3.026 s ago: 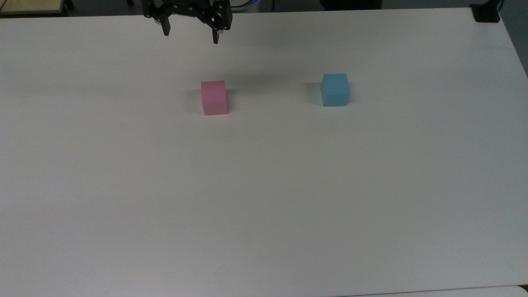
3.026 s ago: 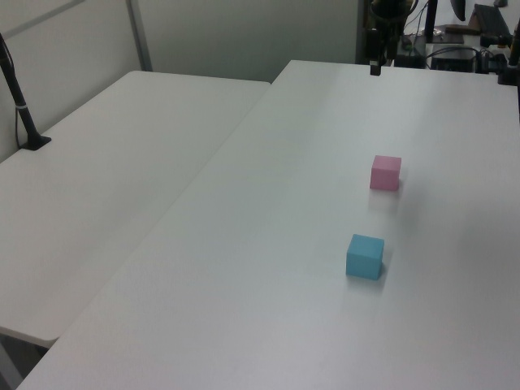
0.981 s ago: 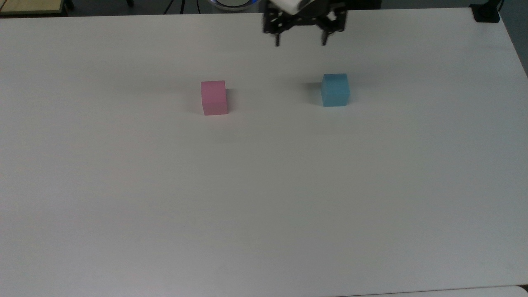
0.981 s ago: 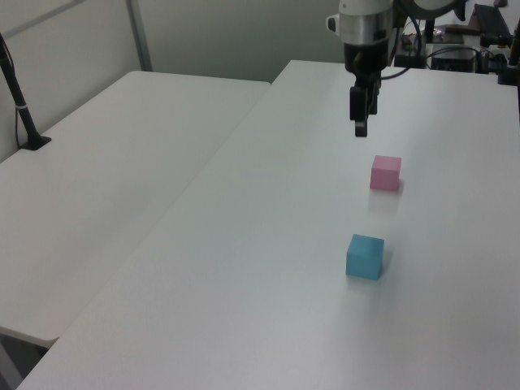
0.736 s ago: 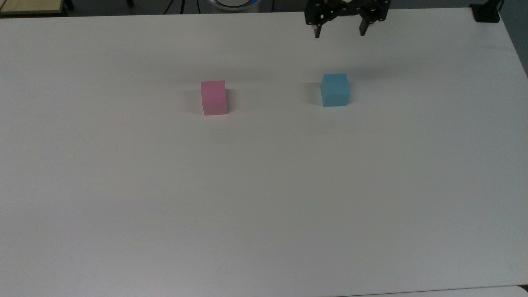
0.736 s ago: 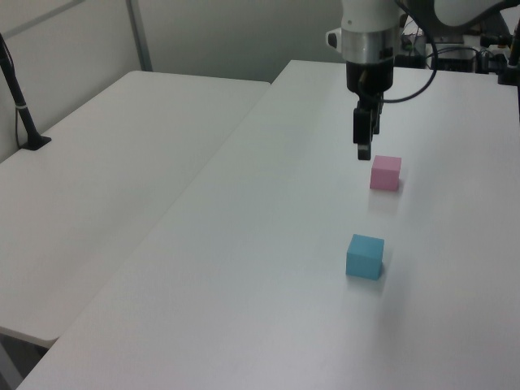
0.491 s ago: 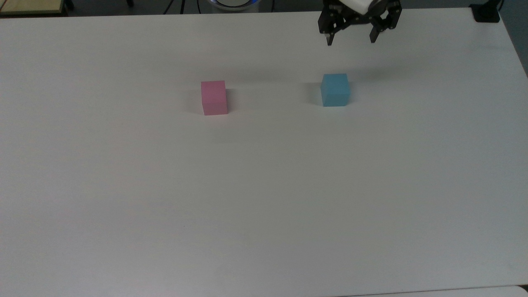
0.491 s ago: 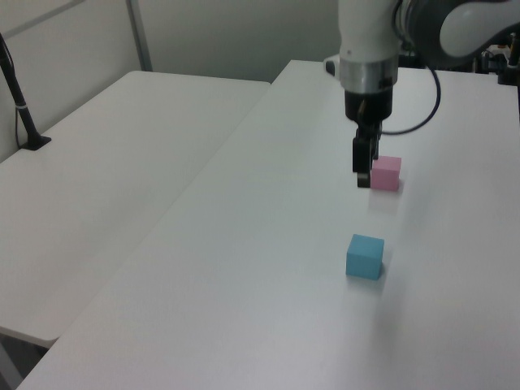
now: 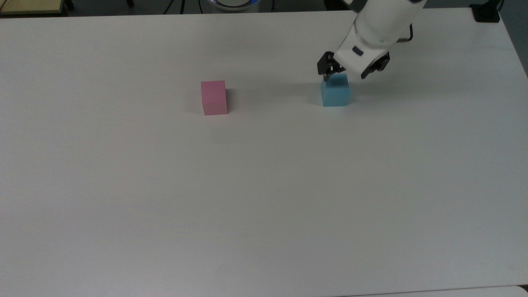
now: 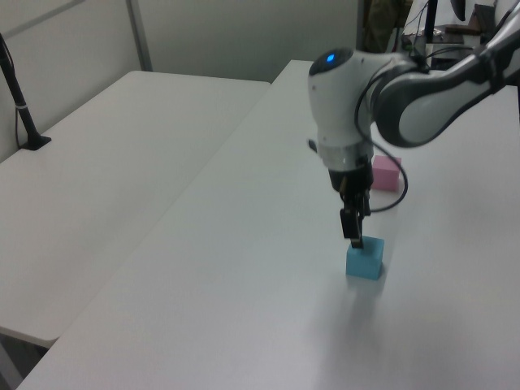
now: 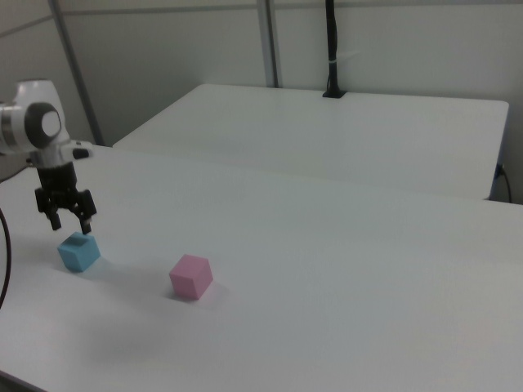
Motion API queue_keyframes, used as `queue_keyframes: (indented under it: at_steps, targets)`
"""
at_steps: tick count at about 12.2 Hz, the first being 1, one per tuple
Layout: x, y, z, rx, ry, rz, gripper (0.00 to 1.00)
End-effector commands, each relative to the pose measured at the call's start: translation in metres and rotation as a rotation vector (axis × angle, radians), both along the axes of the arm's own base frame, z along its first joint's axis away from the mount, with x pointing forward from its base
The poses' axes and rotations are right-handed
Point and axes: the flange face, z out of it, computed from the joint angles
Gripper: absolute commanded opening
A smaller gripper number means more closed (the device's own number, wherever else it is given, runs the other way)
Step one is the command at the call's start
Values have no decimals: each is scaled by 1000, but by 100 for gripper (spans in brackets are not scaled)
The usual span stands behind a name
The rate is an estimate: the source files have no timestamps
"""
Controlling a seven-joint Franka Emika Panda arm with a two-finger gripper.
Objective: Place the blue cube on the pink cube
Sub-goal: 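Lower the gripper onto the light-blue cube and close on it, then lift the light-blue cube and carry it over the pink cube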
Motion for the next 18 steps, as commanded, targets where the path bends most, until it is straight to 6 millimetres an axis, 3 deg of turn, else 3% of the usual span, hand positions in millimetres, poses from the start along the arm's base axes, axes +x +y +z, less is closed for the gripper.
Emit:
queue_keyframes:
  at_steps: [1, 5, 6, 8, 9, 11, 13, 15, 16, 18]
  targets:
    - [-4, 5, -41, -33, 5, 9, 100]
    - [-3, 9, -65, -25, -6, 14, 98]
    - [-1, 7, -62, -25, -6, 15, 79]
    - [0, -3, -38, -17, -8, 49, 43]
    - [-1, -12, -25, -19, 21, 73, 34]
    - [1, -30, 22, -2, 6, 76, 32]
    - [13, -61, 75, 27, 18, 48, 32]
    - [22, -102, 106, 30, 29, 44, 32]
    - [27, -129, 118, 36, 22, 44, 32]
    - [42, -191, 122, 47, 23, 30, 32]
